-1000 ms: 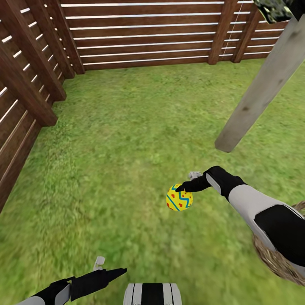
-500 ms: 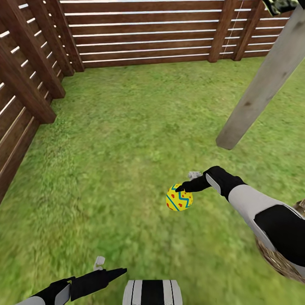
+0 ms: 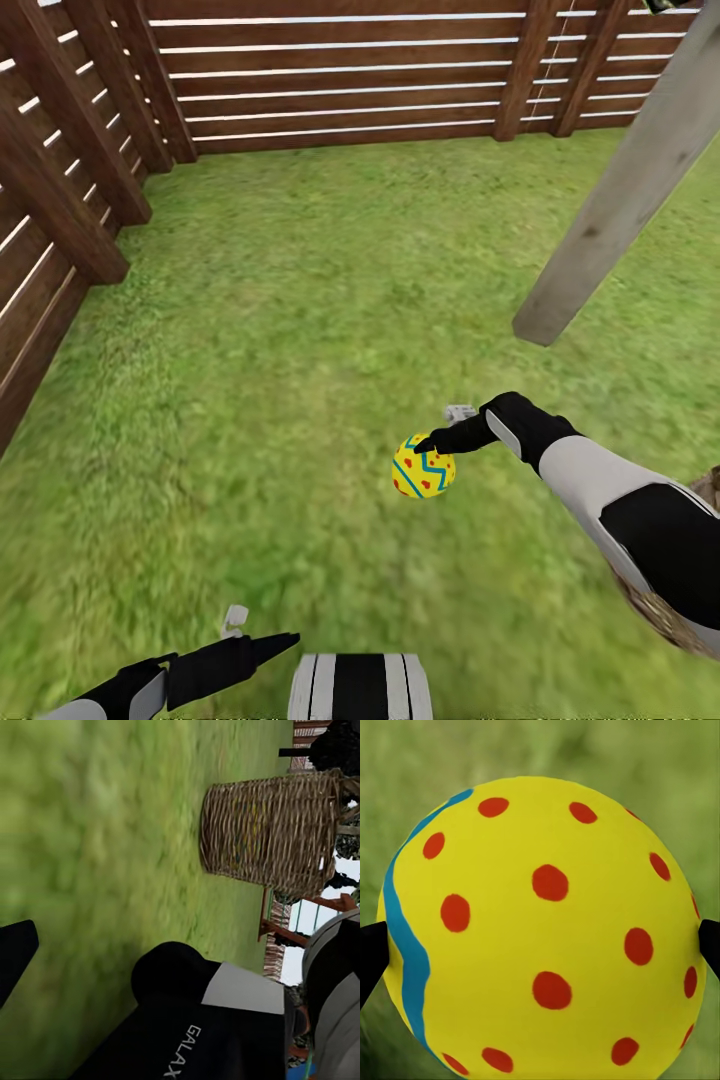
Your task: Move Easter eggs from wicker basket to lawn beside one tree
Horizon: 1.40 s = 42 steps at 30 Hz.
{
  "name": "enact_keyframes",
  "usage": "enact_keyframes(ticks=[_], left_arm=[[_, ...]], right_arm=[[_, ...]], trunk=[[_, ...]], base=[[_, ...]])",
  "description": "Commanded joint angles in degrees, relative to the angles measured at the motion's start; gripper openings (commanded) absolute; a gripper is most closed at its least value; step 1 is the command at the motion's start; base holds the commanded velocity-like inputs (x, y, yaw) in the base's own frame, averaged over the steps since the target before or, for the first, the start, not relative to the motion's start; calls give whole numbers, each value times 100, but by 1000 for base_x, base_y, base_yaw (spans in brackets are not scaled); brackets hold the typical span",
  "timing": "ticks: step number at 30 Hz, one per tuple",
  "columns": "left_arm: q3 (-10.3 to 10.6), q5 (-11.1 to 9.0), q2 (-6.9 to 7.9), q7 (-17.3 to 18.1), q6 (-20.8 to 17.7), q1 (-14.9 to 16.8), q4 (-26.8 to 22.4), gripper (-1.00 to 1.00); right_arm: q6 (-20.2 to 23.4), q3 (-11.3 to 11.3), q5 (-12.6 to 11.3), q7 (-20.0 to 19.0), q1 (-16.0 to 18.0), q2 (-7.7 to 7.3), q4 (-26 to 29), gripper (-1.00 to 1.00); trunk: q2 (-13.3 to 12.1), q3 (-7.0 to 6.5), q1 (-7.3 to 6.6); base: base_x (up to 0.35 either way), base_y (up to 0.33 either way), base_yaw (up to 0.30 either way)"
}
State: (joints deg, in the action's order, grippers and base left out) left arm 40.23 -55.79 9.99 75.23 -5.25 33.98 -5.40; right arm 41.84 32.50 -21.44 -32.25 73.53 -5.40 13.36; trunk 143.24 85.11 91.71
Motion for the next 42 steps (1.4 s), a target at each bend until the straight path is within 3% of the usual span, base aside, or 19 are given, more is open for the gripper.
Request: enact_keyframes(ticks=[1,17,20,23,29,42], left_arm=[[46,-55,3,17,-55,2,-5,100],[46,-55,3,17,-55,-1,-5,100],[44,-59,14,29,-55,1,-5,100],[34,-68,77,160,-55,0,-5,100],[29,-141,339,590,-55,-94,-5,100],[28,-239,372,640,-47,-112,-5,100]], right_arm=[[26,37,-45,0,3,-5,9,-100],[21,37,-28,1,3,23,-100,-100],[23,37,-27,2,3,35,-104,-100],[20,37,-27,0,3,64,-105,-100],[24,37,-27,3,3,74,-105,-100],[18,37,-33,6,3,74,-105,-100]], trunk=[[3,26,1],[25,381,43],[25,381,43],[25,381,43],[27,425,48],[45,713,81]], base=[[0,0,0],[0,0,0],[0,0,0],[0,0,0],[0,0,0],[0,0,0]])
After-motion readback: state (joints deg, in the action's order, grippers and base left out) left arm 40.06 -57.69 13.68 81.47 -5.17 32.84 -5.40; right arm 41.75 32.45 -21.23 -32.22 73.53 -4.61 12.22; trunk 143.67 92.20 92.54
